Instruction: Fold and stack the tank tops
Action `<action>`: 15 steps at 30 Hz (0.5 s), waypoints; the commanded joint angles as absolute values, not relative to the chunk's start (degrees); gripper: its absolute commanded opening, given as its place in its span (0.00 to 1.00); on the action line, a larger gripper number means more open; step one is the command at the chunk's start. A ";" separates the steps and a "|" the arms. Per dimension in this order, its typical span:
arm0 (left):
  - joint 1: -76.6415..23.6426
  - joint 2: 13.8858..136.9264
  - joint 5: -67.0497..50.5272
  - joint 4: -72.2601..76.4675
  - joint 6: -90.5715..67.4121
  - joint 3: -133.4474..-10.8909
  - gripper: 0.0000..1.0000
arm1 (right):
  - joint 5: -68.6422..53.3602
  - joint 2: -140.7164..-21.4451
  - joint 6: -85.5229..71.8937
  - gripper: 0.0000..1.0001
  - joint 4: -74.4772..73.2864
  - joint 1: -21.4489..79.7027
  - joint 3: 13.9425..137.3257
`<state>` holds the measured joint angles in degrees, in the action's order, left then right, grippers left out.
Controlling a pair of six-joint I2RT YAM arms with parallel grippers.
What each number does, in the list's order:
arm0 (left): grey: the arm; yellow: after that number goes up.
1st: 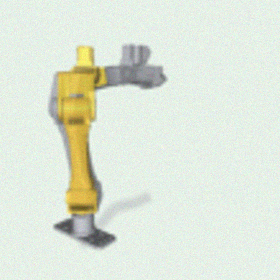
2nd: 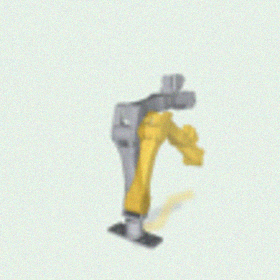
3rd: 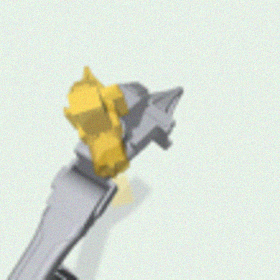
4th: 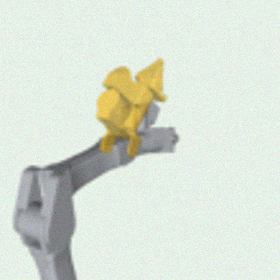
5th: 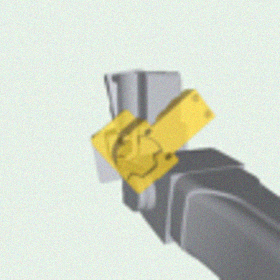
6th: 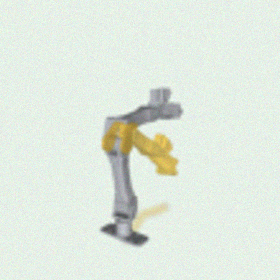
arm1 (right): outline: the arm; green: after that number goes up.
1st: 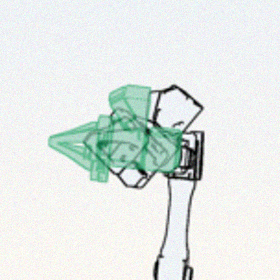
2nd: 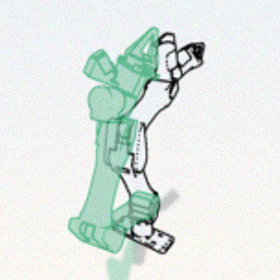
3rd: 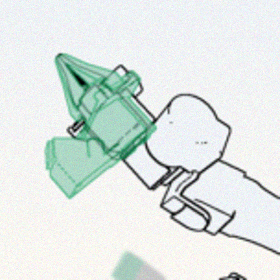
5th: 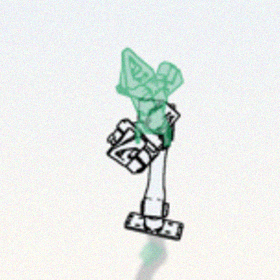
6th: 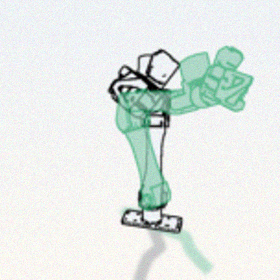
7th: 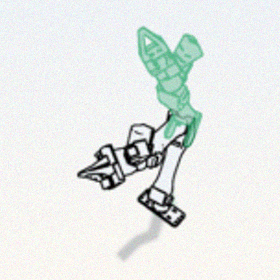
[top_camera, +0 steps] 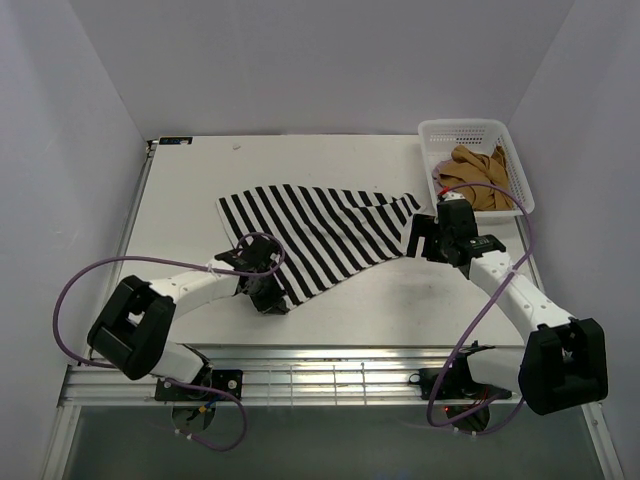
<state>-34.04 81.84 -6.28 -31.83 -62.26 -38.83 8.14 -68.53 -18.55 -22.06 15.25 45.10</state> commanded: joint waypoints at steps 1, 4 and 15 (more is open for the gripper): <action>-34.37 84.11 0.43 -32.17 -61.52 -38.67 0.00 | 8.00 -69.34 -17.23 0.90 -19.60 14.77 45.00; -34.37 82.54 2.89 -32.25 -61.08 -38.59 0.00 | 6.68 -69.78 -16.53 0.90 -18.72 14.68 45.00; -33.40 69.70 12.91 -44.01 -62.14 -38.49 0.00 | -0.72 -74.35 -14.24 0.90 -13.97 15.29 44.91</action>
